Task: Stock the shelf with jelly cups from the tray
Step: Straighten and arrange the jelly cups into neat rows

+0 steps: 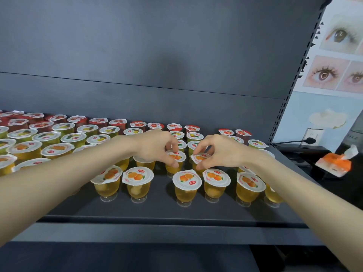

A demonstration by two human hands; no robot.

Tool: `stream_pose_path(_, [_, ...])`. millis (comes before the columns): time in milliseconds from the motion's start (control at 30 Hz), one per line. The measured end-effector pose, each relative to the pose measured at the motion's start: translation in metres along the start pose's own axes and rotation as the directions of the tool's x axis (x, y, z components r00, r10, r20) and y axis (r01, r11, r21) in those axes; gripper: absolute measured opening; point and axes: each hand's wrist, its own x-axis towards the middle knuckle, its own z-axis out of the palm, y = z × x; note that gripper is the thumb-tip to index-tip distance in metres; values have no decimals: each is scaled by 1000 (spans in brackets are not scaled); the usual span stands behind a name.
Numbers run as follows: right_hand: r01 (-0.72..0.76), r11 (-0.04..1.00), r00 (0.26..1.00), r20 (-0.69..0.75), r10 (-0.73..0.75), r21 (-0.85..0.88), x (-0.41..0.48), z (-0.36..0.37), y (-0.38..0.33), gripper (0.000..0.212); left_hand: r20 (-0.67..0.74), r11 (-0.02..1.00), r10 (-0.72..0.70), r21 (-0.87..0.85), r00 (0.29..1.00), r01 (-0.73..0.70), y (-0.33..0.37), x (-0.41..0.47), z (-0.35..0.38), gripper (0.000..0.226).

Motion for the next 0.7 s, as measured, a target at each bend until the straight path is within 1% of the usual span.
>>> stream_pose_path(133, [7, 1000, 1000, -7, -7, 7, -2, -1, 0, 29, 0, 1000, 0, -14, 1000, 0, 0, -1, 0, 45])
stream_pose_path(300, [12, 1000, 1000, -12, -12, 19, -5, 1, -3, 30, -48, 1000, -6, -17, 999, 6, 2, -2, 3, 43])
stream_pose_path(467, [17, 1000, 1000, -8, -16, 8, -7, 0, -4, 26, -69, 999, 6, 37, 998, -3, 6, -6, 6, 34])
stream_pose_path(567, [18, 1000, 1000, -8, -18, 2, -10, -1, -5, 24, -72, 998, 10, 69, 997, -5, 9, -10, 5, 39])
stream_pose_path(700, [22, 1000, 998, -65, -21, 13, -19, -4, -4, 24, -121, 999, 22, 50, 992, -16, 16, -20, 1, 41])
